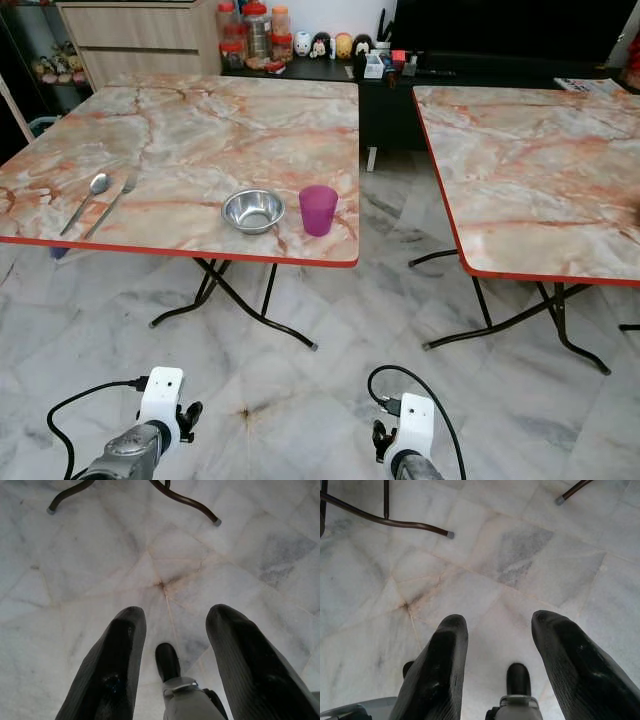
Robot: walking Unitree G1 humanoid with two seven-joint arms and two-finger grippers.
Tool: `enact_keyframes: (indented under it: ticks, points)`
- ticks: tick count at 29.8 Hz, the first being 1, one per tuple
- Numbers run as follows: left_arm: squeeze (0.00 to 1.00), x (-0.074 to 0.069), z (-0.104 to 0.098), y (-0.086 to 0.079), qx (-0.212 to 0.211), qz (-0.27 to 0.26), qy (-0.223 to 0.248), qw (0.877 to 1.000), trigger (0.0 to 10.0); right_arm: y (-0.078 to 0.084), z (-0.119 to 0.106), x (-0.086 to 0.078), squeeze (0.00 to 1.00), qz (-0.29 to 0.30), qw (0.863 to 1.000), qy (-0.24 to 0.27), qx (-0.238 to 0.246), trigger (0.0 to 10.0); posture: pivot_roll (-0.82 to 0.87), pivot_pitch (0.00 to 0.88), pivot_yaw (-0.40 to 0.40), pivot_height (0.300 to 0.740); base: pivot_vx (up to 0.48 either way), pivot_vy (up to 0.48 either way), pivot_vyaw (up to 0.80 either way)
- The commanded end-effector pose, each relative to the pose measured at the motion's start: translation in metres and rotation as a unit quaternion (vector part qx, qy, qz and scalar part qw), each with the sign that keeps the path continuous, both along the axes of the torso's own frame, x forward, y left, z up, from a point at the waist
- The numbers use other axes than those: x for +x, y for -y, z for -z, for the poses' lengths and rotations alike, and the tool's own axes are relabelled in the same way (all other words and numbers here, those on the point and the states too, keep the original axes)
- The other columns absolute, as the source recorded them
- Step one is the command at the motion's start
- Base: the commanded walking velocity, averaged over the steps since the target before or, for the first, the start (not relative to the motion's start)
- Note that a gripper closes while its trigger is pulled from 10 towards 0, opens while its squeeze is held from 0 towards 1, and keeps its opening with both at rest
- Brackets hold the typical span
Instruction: Setting the table
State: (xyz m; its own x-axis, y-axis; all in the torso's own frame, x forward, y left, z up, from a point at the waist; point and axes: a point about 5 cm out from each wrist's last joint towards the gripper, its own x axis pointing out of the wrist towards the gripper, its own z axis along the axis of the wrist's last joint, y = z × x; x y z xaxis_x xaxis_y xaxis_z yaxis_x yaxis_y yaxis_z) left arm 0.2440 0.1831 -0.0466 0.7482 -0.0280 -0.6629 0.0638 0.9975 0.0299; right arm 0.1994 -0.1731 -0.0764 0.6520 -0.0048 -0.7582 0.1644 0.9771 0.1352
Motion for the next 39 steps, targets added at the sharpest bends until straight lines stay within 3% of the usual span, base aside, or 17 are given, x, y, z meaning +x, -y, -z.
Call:
enact_keyframes:
  ticks: [1,39]
  points:
    - [0.00,0.0001,0.0004,-0.0007,0.000,-0.007,-0.004,1.000,10.0,0.0018,-0.0013,0.0018,0.00,0.004,1.000,0.005,0.000,10.0,0.03,0.057,-0.007,0.740,0.000,0.000,0.00]
    - [0.00,0.0018,-0.0007,0.0046,-0.006,0.005,0.003,1.000,10.0,0.0043,-0.0029,0.0034,0.00,0.002,1.000,0.015,-0.007,10.0,0.03,0.053,-0.008,0.740,0.000,0.000,0.00]
